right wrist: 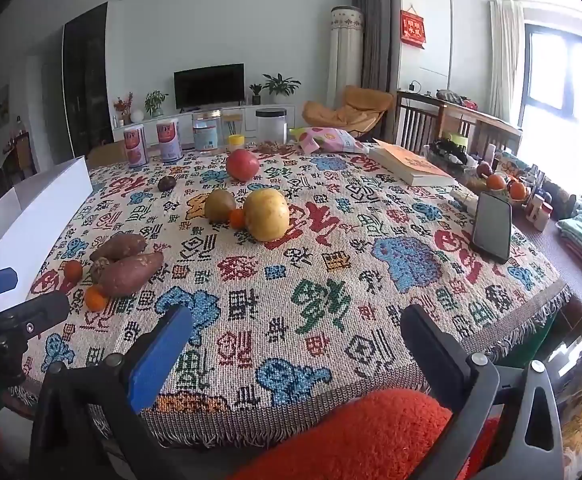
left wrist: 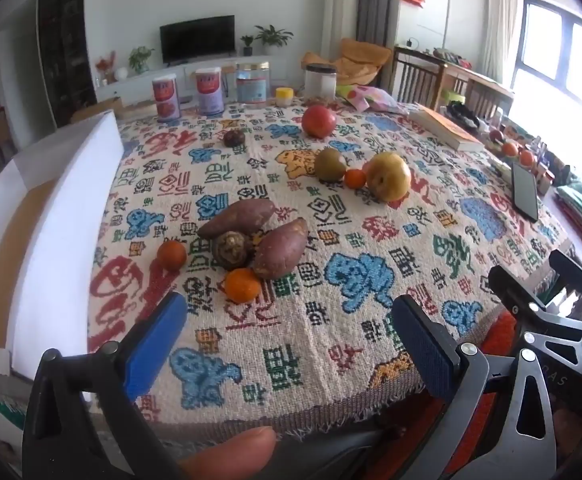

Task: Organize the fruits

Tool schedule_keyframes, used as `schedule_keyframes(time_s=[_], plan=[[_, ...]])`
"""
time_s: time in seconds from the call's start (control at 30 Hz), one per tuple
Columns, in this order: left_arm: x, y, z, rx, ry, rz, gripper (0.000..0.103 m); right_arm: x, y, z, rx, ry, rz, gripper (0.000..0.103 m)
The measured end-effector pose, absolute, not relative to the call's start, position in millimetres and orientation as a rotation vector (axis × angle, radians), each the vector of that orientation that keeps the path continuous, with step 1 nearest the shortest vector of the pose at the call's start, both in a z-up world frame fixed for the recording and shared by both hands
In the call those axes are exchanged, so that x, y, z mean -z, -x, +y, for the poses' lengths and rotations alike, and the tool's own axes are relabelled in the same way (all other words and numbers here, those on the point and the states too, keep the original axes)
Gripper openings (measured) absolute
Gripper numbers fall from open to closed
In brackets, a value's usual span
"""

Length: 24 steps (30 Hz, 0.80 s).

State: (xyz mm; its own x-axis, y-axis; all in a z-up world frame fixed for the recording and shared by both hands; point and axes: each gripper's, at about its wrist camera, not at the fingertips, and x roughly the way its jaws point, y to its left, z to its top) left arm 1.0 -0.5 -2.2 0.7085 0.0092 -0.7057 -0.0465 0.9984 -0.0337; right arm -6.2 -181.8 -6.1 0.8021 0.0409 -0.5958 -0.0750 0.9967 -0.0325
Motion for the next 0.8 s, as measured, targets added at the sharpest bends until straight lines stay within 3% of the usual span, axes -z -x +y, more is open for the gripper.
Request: schedule_keyframes(time_s=[0.8], plan=[[45.6,-14.4,21.8,-0.139,0.030,0.864,0.102,5.9,7.0,-177.5,-0.064,0.092,0.612,0.103]])
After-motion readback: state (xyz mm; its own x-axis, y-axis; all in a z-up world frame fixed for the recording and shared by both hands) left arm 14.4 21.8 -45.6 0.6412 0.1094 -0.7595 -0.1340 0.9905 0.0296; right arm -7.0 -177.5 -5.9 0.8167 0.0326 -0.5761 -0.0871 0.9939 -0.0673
